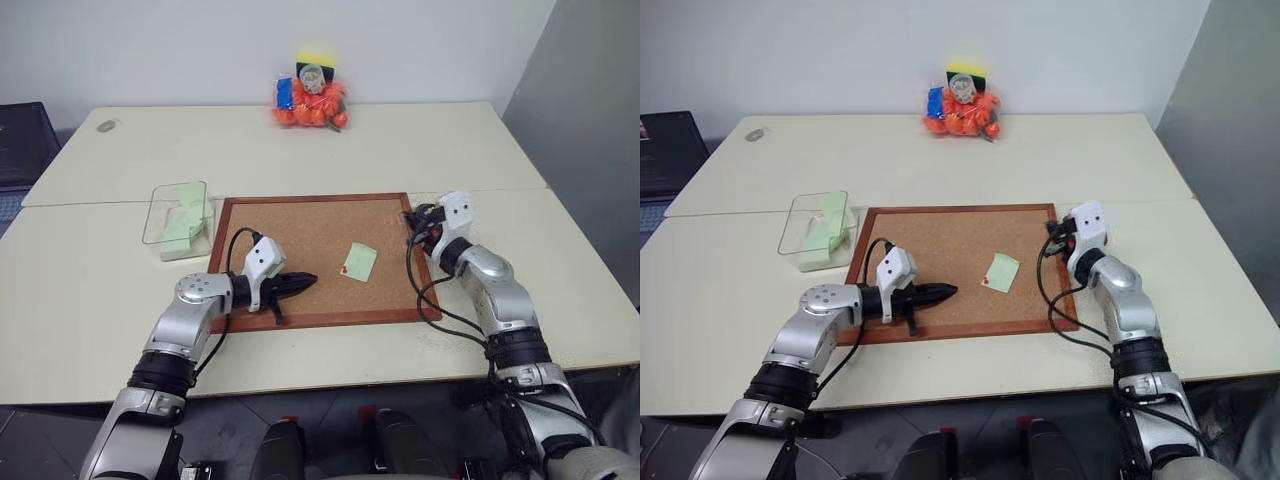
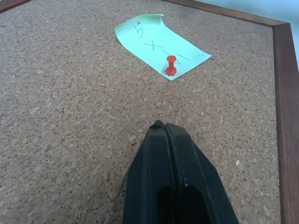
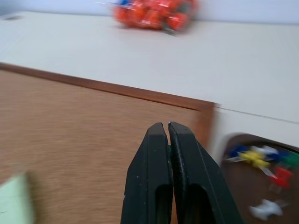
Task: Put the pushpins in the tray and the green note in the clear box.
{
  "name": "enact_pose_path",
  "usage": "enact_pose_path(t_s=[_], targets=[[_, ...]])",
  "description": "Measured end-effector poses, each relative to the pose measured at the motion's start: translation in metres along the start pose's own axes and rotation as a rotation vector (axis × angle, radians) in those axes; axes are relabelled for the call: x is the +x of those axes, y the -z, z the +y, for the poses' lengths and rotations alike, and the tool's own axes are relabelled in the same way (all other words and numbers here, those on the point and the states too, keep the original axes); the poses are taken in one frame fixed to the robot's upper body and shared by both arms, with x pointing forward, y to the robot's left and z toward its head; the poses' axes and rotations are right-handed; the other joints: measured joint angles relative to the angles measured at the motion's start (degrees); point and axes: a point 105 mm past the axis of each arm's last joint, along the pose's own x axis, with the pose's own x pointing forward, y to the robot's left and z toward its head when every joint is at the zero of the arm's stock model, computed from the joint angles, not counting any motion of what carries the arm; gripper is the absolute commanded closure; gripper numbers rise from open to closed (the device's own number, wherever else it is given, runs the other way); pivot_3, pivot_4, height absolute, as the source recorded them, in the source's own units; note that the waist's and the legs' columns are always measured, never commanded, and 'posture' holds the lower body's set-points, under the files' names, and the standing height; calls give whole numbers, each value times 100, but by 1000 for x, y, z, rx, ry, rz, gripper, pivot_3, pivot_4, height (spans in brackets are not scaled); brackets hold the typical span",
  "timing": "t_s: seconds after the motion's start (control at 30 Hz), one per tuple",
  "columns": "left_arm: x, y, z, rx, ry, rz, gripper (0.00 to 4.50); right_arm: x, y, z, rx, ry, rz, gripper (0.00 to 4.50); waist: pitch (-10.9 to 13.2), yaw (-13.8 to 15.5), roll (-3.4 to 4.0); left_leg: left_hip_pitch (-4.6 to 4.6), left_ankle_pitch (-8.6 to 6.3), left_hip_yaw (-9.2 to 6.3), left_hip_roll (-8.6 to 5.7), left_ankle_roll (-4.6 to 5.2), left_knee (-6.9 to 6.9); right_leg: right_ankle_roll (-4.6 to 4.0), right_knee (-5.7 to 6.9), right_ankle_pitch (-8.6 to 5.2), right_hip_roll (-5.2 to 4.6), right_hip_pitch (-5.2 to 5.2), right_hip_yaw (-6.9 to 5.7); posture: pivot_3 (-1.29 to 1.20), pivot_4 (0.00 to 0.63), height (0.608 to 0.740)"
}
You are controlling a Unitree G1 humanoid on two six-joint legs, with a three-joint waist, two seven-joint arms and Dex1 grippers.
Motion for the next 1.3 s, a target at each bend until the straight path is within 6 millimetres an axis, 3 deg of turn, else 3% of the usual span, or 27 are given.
enact_pose_path(t_s=[0.13,0.33,1.0,1.17,1.23,1.3], targets=[[-1,0,0,1,0,3,4500,3,0,-22,32,105,15,4459,0,-7,0,1,0,3,7,0,0,0,0,0,6,0,3,0,150,740],[-1,1,0,1,-1,4,4500,3,17,-33,18,153,88,4459,0,-7,1,2,0,8,13,0,0,0,0,0,11,0,5,0,150,740],[-2,1,-1,2,-3,4,4500,6,7,-39,5,188,42,672,0,-11,2,3,0,16,25,0,0,-2,-1,-1,20,-2,9,0,150,740],[-2,1,-1,3,-2,5,4500,2,3,-19,-26,53,3,672,0,-4,2,3,-1,14,31,1,0,-4,-3,-2,25,-1,5,0,150,740],[-3,1,-1,2,-3,6,4500,-2,7,1,-47,-66,-3,672,-1,-4,3,3,-2,15,37,3,-1,-6,-4,-3,31,-1,6,0,150,740],[-3,1,0,0,-4,9,4500,-11,16,35,-47,-237,-5,672,-2,-6,5,3,-2,12,42,3,-1,-9,-3,-5,37,-1,3,0,150,740]])
